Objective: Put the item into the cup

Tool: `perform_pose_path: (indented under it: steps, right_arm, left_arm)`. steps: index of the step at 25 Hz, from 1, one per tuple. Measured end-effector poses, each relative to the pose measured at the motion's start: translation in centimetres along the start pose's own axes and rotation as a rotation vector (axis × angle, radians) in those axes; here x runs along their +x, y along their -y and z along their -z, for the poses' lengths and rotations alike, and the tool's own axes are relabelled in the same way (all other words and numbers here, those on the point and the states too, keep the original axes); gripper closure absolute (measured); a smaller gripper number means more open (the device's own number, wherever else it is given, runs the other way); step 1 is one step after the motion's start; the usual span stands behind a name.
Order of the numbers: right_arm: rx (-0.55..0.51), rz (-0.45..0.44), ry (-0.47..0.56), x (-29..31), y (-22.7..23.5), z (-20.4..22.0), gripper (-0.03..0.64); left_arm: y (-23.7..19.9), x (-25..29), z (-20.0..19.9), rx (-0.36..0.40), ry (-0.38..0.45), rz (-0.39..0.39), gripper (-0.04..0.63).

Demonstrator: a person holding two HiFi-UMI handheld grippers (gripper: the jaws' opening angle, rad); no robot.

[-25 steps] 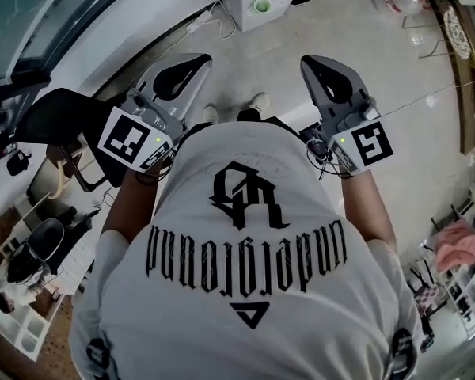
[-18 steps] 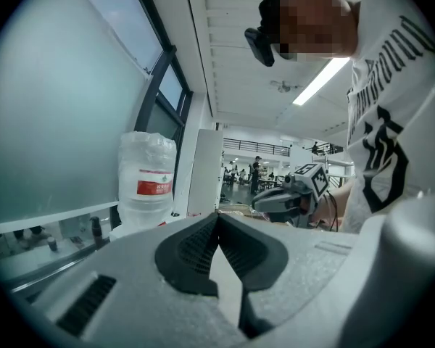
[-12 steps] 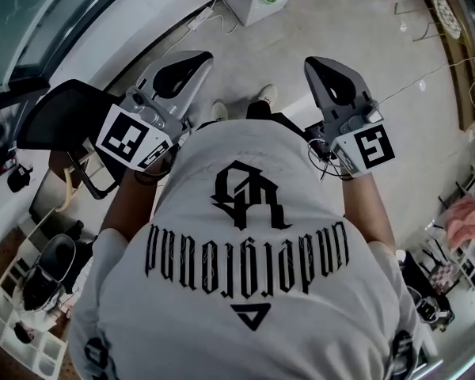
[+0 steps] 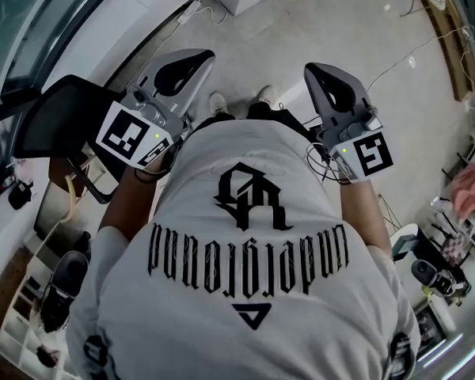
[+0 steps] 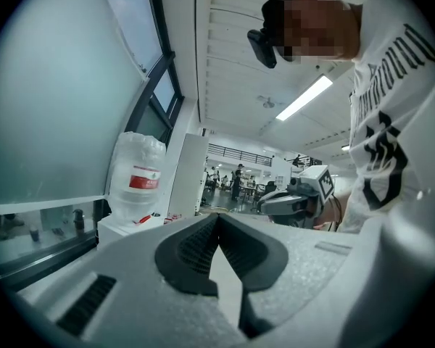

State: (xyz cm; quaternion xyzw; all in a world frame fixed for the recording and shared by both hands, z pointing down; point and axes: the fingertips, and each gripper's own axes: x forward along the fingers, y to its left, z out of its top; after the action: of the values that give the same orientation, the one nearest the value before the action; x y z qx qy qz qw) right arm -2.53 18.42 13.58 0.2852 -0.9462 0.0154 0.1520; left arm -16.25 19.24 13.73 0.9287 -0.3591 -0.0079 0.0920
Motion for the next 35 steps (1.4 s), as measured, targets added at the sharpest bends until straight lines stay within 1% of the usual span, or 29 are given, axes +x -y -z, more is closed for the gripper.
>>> perform_pose_path:
  steps: [4, 9, 18, 25, 30, 35]
  right_arm:
    - [-0.008, -0.002, 0.021, -1.6, -0.2, 0.0, 0.603]
    - [-0.015, -0.026, 0.047, -3.9, 0.7, 0.5, 0.603]
    - [-0.023, -0.083, 0.067, -11.5, 2.1, 3.4, 0.603]
    - [-0.030, -0.111, 0.066, -17.1, 3.1, 5.6, 0.603]
    - [-0.024, -0.127, 0.071, -19.8, 3.7, 6.6, 0.603]
    - [-0.023, -0.126, 0.082, -21.5, 4.1, 6.7, 0.603]
  left_arm:
    - [2.1, 0.3, -0.1, 0.013, 0.000, 0.002, 0.581]
    - [4.8, 1.9, -0.2, 0.018, 0.000, -0.010, 0.581]
    - [13.0, 6.1, 1.4, 0.029, -0.021, -0.037, 0.581]
    - [18.1, 8.5, 2.1, 0.034, -0.025, -0.075, 0.581]
    - [20.9, 10.0, 2.1, 0.040, -0.015, -0.087, 0.581]
    - [22.7, 10.6, 2.4, 0.041, -0.022, -0.081, 0.581]
